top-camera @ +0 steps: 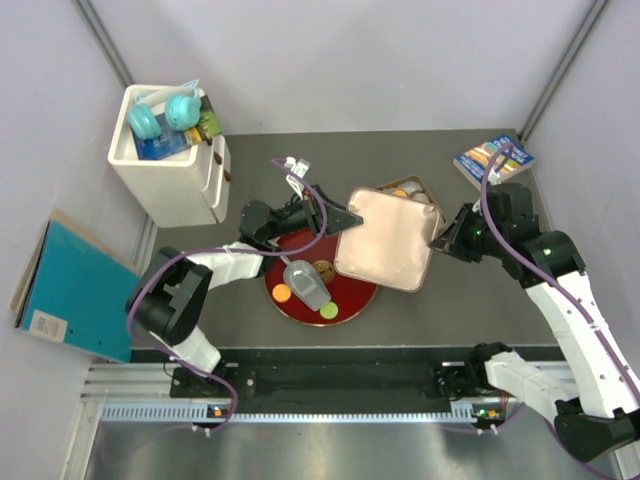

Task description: Pack the cookies

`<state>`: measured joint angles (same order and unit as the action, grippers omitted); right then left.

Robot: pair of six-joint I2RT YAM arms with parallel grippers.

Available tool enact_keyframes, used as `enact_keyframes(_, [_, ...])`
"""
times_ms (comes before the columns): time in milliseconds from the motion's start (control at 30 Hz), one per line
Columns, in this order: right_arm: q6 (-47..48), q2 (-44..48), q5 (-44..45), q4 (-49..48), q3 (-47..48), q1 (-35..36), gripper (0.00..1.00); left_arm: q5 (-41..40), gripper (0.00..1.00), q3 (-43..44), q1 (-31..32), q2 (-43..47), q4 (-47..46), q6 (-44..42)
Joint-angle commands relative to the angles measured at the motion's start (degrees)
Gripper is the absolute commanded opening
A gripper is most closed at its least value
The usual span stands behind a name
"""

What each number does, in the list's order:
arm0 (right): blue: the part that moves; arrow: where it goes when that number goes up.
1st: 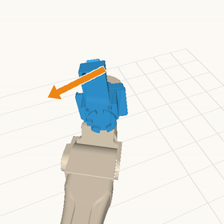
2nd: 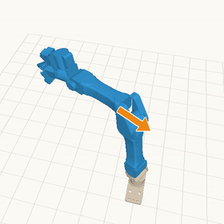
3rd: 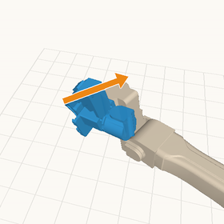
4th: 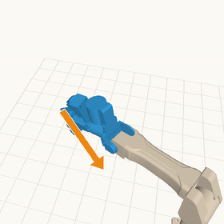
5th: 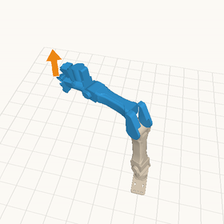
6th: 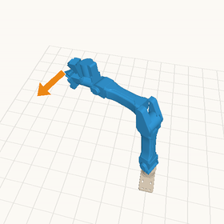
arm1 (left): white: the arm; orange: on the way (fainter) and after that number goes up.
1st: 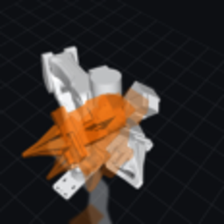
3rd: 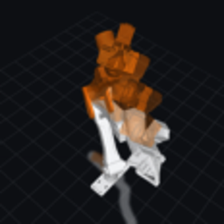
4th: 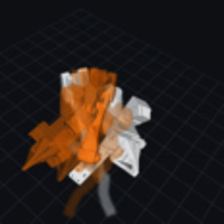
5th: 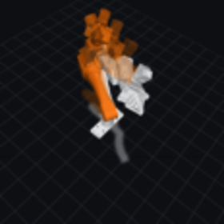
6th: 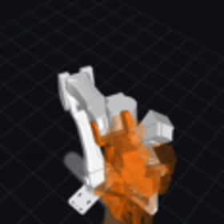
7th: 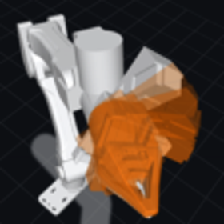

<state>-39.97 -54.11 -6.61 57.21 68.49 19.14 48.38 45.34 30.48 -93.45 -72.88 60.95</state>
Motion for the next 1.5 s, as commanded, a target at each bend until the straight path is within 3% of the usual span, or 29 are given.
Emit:
enact_keyframes(0, [0.2,0.7,-1.4,-3.1,3.0,0.6,0.00,1.8,0.24,1.9,0.5,0.7,-2.0,-0.7])
enact_keyframes(133, [0.3,0.8,-1.5,-3.0,3.1,0.7,0.05,1.8,0.07,2.0,0.5,0.7,-1.7,-0.7])
enact_keyframes(267, [0.7,1.0,-1.6,-2.7,3.6,0.6,0.17,1.0,0.00,2.3,0.5,0.6,-1.1,-1.1])
enact_keyframes(367, [1.4,1.7,-1.5,-2.5,4.8,0.6,0.36,0.8,0.00,3.1,0.5,0.6,0.4,-1.9])
enact_keyframes(400, [1.8,1.8,-1.5,-1.8,5.9,0.6,0.47,0.7,0.00,3.7,0.5,0.6,1.0,-2.2])
enact_keyframes(500, [3.0,2.3,-0.6,0.8,8.6,0.6,0.65,0.0,0.00,5.1,0.2,0.8,3.3,-3.6])
enact_keyframes(633, [3.8,3.9,0.5,2.8,10.3,0.6,0.74,-0.2,0.00,7.5,-0.1,0.3,4.7,-4.1])
enact_keyframes(833, [0.8,8.5,-3.6,1.5,8.1,0.6,0.76,-3.3,0.00,10.1,-0.2,1.2,9.1,-9.8])
enact_keyframes(1033, [-6.2,14.8,-14.5,-5.3,2.2,0.6,0.77,-16.4,0.00,8.6,-0.1,5.2,8.0,-34.1])
enact_keyframes(1167, [-11.6,19.9,-14.1,-10.1,-1.4,0.6,0.83,-21.0,0.00,8.8,0.1,6.1,4.6,-43.4])
enact_keyframes(1300, [-12.7,20.2,-13.4,-8.6,-0.7,0.6,0.87,-24.2,0.00,8.4,1.9,7.8,3.7,-55.1])
enact_keyframes(1333, [-12.8,19.2,-14.5,-8.4,-0.7,0.6,0.87,-26.4,0.00,8.2,2.9,8.4,5.2,-64.5])
enact_keyframes(1467, [-12.6,16.6,-16.8,-8.3,-1.2,0.6,0.89,-33.1,0.00,6.4,11.0,11.1,13.9,-88.3])
